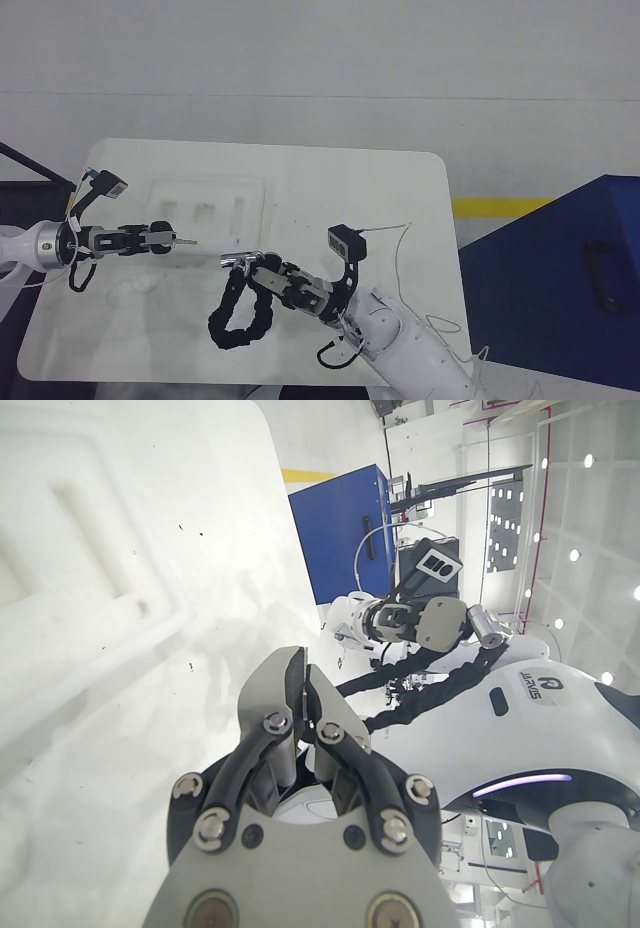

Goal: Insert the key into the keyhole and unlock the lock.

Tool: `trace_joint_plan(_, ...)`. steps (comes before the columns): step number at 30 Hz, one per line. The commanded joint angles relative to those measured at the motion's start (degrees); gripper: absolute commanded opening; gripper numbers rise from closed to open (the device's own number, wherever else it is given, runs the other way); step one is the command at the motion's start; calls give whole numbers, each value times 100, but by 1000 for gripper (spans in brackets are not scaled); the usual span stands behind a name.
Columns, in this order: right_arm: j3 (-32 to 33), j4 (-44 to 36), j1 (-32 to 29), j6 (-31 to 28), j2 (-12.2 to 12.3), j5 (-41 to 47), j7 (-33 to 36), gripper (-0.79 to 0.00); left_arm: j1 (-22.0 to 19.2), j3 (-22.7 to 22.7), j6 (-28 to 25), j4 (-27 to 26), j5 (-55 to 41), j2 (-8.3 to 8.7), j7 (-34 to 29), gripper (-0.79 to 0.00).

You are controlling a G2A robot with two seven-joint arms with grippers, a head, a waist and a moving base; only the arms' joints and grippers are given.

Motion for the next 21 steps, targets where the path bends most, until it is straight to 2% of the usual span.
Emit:
trace_joint_plan(1, -292, 333, 229, -44, -80, 946, 246, -785, 0, 0, 0, 0, 0, 0, 0, -785)
trace_joint_plan(5, -693, 735, 505, 3, -224, 2149, 750, -785, 0, 0, 0, 0, 0, 0, 0, -785)
trace_joint_plan(21, -693, 735, 505, 3, -224, 2149, 750, -785, 0, 0, 0, 0, 0, 0, 0, -785)
